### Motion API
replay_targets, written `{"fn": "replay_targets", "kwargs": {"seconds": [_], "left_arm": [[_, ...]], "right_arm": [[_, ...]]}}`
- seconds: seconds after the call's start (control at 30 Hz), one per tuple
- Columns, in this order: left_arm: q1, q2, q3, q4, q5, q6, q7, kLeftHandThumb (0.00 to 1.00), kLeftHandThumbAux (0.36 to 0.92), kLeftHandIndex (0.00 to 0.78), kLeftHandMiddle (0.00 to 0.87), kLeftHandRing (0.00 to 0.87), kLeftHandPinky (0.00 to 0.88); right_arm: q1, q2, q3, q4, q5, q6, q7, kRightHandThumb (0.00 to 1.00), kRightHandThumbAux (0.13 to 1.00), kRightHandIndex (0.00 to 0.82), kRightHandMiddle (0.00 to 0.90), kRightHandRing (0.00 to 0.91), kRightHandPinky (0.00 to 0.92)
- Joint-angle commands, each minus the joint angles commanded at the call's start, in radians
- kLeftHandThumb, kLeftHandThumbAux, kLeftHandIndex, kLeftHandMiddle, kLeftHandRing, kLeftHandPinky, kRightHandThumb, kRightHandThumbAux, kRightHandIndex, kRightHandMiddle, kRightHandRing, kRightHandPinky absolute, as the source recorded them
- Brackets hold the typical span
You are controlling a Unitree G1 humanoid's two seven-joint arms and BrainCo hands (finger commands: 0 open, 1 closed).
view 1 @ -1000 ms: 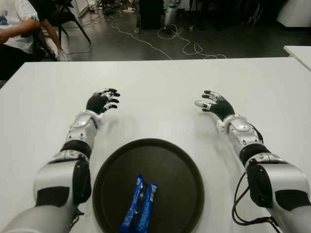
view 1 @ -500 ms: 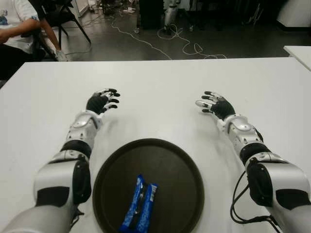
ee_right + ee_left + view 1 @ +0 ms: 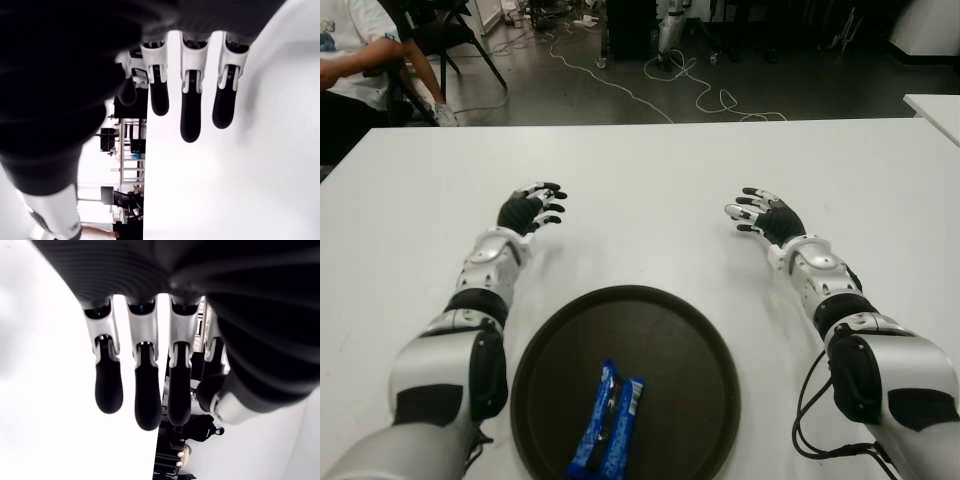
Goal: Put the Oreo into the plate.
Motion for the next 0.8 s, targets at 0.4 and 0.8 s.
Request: {"fn": "replay_targets", "kwargs": {"seconds": [0.4, 0.8], "left_arm": [[-0.001, -0.001, 0.002, 0.001, -0.002, 0.005, 0.002, 0.831, 0.675, 0.437, 0.46, 0.516, 0.534], [0.0, -0.002, 0.006, 0.001, -0.004, 0.004, 0.004, 0.831, 0.675, 0.436, 0.46, 0.515, 0.542]], "right_arm": [[0.002, -0.001, 0.009, -0.001, -0.009, -0.005, -0.005, 0.0, 0.787, 0.194, 0.295, 0.319, 0.353], [0.003, -0.002, 0.011, 0.001, -0.013, -0.004, -0.008, 0.0, 0.781, 0.185, 0.296, 0.317, 0.343]]}}
